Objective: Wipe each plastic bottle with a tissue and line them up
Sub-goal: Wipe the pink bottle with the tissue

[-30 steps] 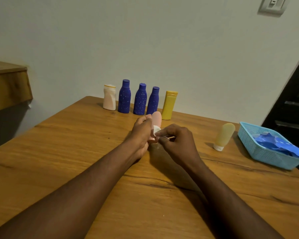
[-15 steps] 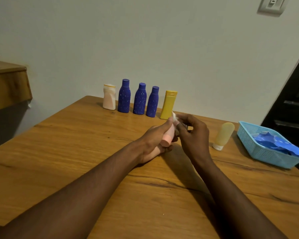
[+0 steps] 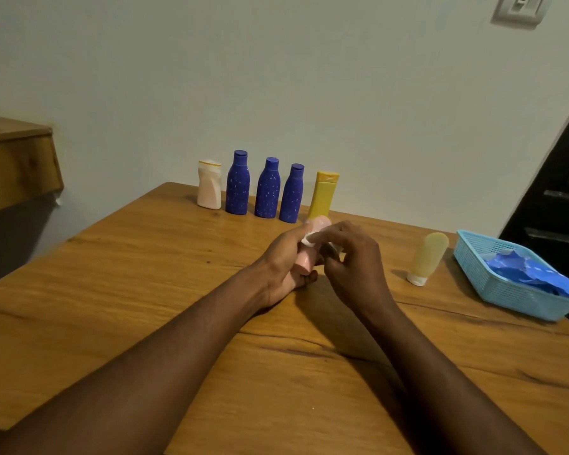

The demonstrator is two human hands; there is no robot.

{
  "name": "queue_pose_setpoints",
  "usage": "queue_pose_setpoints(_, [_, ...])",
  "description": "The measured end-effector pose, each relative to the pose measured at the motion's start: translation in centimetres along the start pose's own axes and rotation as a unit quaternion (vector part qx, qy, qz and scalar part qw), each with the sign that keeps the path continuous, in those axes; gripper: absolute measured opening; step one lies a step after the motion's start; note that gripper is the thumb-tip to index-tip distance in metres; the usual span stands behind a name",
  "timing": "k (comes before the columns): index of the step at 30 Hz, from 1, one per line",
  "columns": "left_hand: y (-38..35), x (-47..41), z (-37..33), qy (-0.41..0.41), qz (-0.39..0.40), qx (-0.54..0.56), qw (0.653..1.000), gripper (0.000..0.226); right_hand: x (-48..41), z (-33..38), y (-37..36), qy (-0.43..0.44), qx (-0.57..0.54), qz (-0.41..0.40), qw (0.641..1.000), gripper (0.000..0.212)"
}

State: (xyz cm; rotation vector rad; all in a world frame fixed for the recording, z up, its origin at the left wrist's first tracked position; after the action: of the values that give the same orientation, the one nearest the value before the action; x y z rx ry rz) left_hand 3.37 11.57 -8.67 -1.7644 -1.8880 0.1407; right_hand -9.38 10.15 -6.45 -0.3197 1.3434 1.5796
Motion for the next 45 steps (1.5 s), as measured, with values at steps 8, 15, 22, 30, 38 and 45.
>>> queue_pose_setpoints(8, [-0.8, 0.7, 0.4, 0.015, 0.039, -0.04, 0.998, 0.041, -0.3, -1.7, 1.2, -0.022, 0.053, -0.086, 0.995, 0.025])
queue_pose_setpoints(15, [-0.6, 0.8, 0.3, 0.015, 0.034, -0.018, 0.999, 0.04, -0.1, -1.6, 1.1, -0.047, 0.003, -0.101, 0.994, 0.022])
queue_pose_setpoints(22, [0.1, 0.4, 0.0, 0.008, 0.003, 0.024, 1.0, 0.041, 0.2, -0.3, 0.2, -0.013, 0.052, -0.028, 0.998, 0.021])
queue_pose_setpoints(30, [-0.8, 1.2, 0.1, 0.026, 0.04, -0.008, 0.999, 0.042, -0.4, -1.7, 1.7, -0.015, 0.056, -0.104, 0.993, 0.024])
queue_pose_setpoints(38, [-0.4, 1.3, -0.1, 0.018, 0.041, 0.005, 0.999, 0.038, 0.0, -2.4, 1.2, -0.108, -0.042, -0.103, 0.988, 0.028])
queue_pose_setpoints(45, [-0.4, 0.7, -0.1, 0.003, -0.011, 0.018, 1.0, 0.039, 0.5, -1.5, 0.1, -0.097, -0.044, -0.047, 0.993, 0.029])
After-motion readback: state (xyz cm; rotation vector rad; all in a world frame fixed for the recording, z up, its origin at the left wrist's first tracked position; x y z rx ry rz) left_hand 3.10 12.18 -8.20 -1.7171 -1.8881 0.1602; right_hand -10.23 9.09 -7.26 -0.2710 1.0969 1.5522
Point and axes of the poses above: each hand's wrist, its own x-axis away from the middle knuckle, its own y-axis out of the back of the hand, z = x × y, the point moved 2 cm from there along -x, towards the middle knuckle, and after that the axes turned 11 degrees about y, right-handed, at the moved point
